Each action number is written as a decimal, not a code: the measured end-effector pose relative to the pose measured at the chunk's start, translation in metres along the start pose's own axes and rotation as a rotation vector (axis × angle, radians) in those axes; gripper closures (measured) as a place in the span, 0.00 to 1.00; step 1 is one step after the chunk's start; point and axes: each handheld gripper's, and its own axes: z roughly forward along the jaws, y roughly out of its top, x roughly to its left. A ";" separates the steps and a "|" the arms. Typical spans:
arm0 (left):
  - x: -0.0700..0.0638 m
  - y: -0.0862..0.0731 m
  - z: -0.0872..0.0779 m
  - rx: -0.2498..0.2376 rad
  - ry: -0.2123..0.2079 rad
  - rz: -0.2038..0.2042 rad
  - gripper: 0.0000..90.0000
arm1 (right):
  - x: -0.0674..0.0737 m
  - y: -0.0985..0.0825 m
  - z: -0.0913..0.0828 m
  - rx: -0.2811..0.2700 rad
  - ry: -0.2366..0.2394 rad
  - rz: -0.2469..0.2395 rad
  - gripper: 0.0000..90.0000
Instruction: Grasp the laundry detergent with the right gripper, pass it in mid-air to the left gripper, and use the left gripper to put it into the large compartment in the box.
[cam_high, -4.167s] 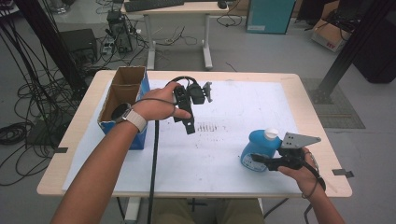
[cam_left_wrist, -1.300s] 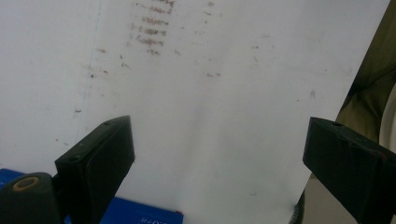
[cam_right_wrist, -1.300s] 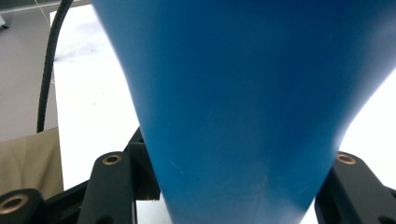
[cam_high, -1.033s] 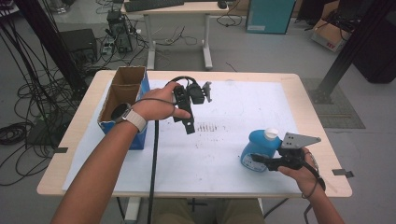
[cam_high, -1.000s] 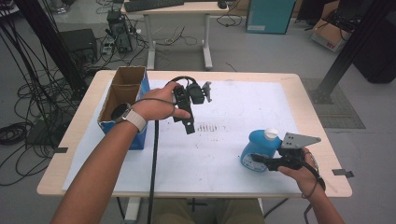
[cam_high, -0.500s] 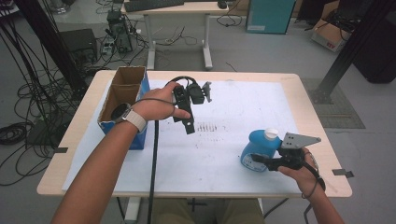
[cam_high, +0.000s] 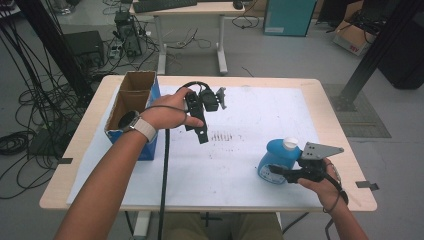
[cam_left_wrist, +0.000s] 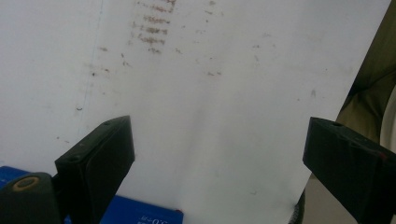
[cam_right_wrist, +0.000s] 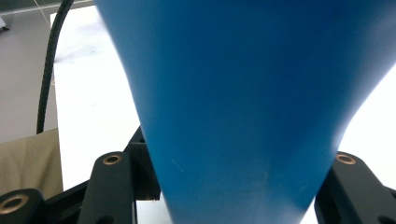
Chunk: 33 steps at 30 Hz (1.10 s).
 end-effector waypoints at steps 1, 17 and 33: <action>0.000 0.000 0.000 0.001 0.001 -0.001 0.10 | 0.000 0.000 0.000 0.000 0.000 -0.002 0.49; -0.004 -0.004 -0.005 -0.008 0.009 -0.009 0.10 | -0.001 0.001 0.000 0.006 0.005 -0.008 0.49; -0.031 -0.006 -0.046 -0.039 0.093 0.020 0.09 | -0.008 0.029 -0.023 -0.030 0.040 0.004 0.49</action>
